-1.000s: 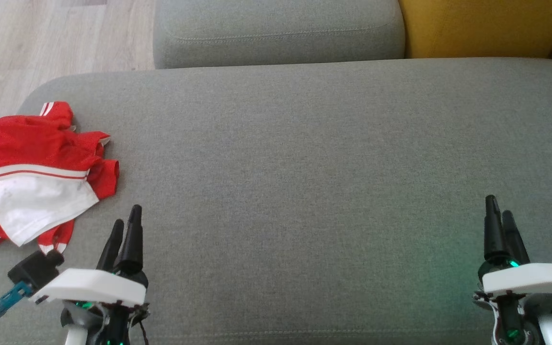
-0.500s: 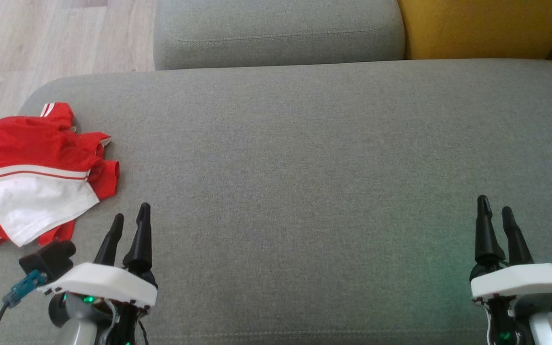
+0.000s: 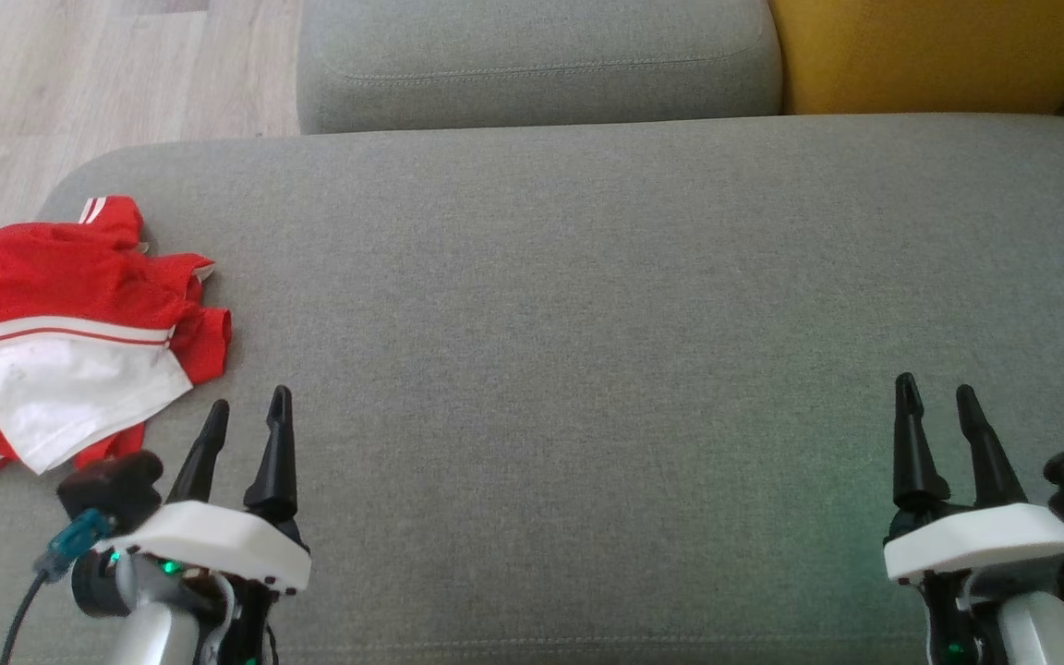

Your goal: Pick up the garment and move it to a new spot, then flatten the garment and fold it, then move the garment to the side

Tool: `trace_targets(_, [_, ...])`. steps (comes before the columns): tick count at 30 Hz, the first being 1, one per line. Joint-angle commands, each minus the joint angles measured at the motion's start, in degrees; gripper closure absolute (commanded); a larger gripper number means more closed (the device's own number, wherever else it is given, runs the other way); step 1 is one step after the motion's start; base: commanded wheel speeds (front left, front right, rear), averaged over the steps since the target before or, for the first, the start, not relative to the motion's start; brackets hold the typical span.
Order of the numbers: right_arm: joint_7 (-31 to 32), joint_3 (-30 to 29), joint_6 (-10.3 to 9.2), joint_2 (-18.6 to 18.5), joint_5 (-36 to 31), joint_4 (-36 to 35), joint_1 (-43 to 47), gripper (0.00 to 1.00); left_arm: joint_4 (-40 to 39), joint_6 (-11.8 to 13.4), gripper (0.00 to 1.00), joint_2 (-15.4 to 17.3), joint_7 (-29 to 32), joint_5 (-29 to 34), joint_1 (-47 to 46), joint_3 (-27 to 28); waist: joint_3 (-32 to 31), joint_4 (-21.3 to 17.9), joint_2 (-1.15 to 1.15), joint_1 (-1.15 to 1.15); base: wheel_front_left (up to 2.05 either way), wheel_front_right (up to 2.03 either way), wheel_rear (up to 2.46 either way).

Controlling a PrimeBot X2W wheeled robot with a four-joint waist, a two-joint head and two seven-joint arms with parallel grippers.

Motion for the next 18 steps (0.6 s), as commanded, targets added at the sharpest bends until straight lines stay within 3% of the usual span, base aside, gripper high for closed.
trace_targets(1, [-0.90, 1.10, 0.30, -1.19, -2.32, -2.00, -3.41, 0.00, -2.13, 0.62, 0.00, 1.56, -0.93, 2.13, -3.58, 0.87, 0.03, 0.02, 0.00, 0.00, 0.00, 0.00, 0.00])
trace_targets(18, [-3.12, 2.28, 0.36, -1.24, -15.53, -2.55, -4.02, 0.00, -1.72, 2.14, 0.00, 2.85, -3.78, 11.55, -4.67, -1.37, 0.16, 0.18, 0.00, 0.00, 0.00, 0.00, 0.00])
